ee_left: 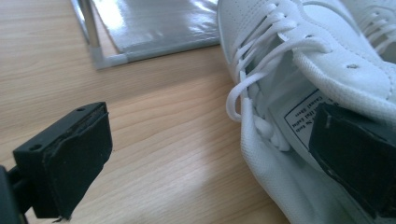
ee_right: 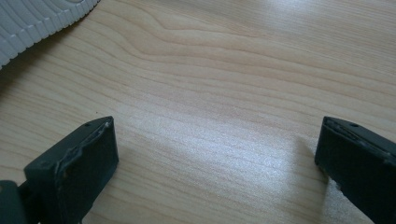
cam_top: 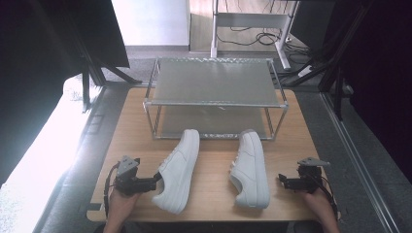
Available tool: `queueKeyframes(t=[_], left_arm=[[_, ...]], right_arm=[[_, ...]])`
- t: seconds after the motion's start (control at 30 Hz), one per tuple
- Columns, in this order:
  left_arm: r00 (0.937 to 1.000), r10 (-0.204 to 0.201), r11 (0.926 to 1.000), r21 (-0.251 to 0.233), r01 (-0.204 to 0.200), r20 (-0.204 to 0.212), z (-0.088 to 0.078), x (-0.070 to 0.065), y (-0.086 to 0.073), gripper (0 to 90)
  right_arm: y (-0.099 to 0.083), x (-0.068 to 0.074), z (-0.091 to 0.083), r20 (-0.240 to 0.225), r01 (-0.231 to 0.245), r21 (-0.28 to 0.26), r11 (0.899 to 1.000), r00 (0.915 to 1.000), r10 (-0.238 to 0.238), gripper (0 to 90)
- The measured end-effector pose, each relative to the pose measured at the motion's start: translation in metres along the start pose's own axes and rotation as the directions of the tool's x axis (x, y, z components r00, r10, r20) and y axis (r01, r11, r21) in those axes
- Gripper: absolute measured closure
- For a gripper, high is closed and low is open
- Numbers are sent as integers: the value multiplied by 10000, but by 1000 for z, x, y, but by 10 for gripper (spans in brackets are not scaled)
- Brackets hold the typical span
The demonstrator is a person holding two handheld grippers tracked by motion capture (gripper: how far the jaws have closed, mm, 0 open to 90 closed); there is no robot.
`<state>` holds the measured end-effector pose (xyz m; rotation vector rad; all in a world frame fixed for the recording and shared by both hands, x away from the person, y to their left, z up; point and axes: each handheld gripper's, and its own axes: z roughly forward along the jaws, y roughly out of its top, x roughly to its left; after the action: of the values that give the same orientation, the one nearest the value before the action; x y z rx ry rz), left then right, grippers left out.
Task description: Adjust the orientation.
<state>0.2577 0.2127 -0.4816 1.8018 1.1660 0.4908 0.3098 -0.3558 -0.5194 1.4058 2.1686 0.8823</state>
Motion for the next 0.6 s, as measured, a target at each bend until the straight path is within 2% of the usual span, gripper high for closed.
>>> queueKeyframes(t=[0.2, 0.27, 0.3, 0.33, 0.37, 0.5, 0.6], left_arm=[[9999, 116, 9999, -5, -116, 92, 2, -5, 2, 0], [9973, -241, 9991, -328, 264, 693, -1, -5, 4, 0], [9987, -231, 9989, -390, 248, 450, -2, -5, 5, 0], [9995, -50, 9989, -467, 63, 297, -3, -6, 6, 0], [9997, 37, 9988, -486, -25, 247, -4, -5, 6, 0], [9997, -206, 9988, -434, 212, 156, -6, 0, 4, 0], [9999, -97, 9996, -250, 95, -84, -5, 3, 1, 0]], right_arm=[[0, 0, 0, -7, 4, 0, 10000, 10000, -4, 0], [0, 0, 0, -8, 5, 1, 10000, 10000, -5, 0], [0, 0, 0, -10, 6, 1, 10000, 10000, -6, 0], [0, 0, 0, -9, 5, 0, 10000, 10000, -5, 0], [0, 0, 0, -10, 8, 2, 10000, 10000, -8, 0], [0, 0, 0, -29, 28, -17, 10000, 10000, -28, 0], [0, 0, 0, -27, 38, -9, 10000, 10000, -38, 0]])
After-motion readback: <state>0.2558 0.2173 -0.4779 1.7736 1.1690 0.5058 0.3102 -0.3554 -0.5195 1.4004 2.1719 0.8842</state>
